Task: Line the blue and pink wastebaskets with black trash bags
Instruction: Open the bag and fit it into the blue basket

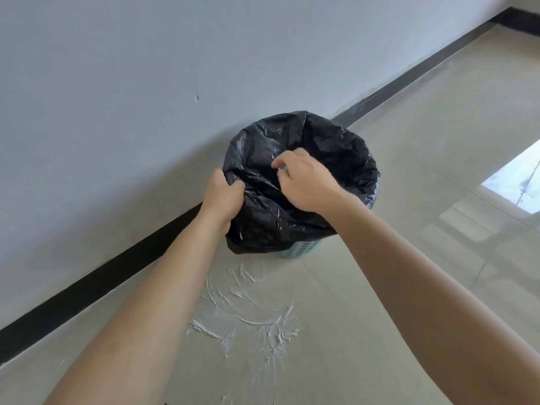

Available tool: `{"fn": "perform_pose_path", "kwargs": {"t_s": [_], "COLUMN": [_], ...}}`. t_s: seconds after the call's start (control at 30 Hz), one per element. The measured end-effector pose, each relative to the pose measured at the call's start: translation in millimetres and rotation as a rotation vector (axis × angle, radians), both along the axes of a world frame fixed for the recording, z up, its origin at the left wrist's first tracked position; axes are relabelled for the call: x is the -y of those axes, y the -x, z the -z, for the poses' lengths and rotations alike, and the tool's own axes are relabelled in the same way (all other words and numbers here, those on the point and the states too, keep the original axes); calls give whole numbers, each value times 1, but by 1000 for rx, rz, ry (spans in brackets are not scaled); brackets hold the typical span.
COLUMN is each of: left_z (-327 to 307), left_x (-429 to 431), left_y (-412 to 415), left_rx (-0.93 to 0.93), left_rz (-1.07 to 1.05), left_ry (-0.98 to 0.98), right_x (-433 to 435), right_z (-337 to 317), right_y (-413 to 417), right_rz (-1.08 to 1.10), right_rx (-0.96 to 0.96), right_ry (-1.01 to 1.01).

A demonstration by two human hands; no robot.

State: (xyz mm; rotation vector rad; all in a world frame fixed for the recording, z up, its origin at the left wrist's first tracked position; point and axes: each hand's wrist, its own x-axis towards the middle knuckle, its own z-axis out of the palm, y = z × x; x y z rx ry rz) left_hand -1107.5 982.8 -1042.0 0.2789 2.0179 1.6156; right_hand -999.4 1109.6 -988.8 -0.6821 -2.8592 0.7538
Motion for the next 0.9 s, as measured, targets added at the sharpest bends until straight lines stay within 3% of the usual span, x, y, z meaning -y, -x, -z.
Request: {"fn": "perform_pose_path", "kwargs": {"t_s": [0.07, 0.17, 0.33, 0.4, 0.5, 0.6, 0.67, 0.73, 0.83, 0.9], "left_z": [-3, 0, 6, 7, 0, -9, -12, -13, -20, -20], "left_x": [2, 5, 8, 6, 1, -1, 1, 7, 15, 12], "left_y": [-3, -8, -19, -18, -8, 0, 1, -5, -31, -53], "left_rx": [-39, -5, 64, 55, 78, 152, 200, 184, 16, -71], "left_rz": [-4, -19, -162, -206, -269, -308, -353, -433, -571, -489], "left_ry": [43, 40, -17, -23, -39, -143, -157, -103, 12, -49], "right_x": [-12, -14, -5, -10, -24, -39, -48, -53, -49, -41], "right_z": [7, 28, 50, 41, 22, 16, 21, 30, 40, 40], "right_y": [16, 29, 23, 14, -9, -33, -48, -60, -61, -54], "right_rz": [-32, -166, -235, -198, -65, 198, 411, 574, 735, 792], "right_rx": [259, 587, 572, 488, 195, -127, -202, -244, -428, -515], "right_ry": [-86, 27, 79, 111, 143, -27, -69, 74, 557, 713]}}
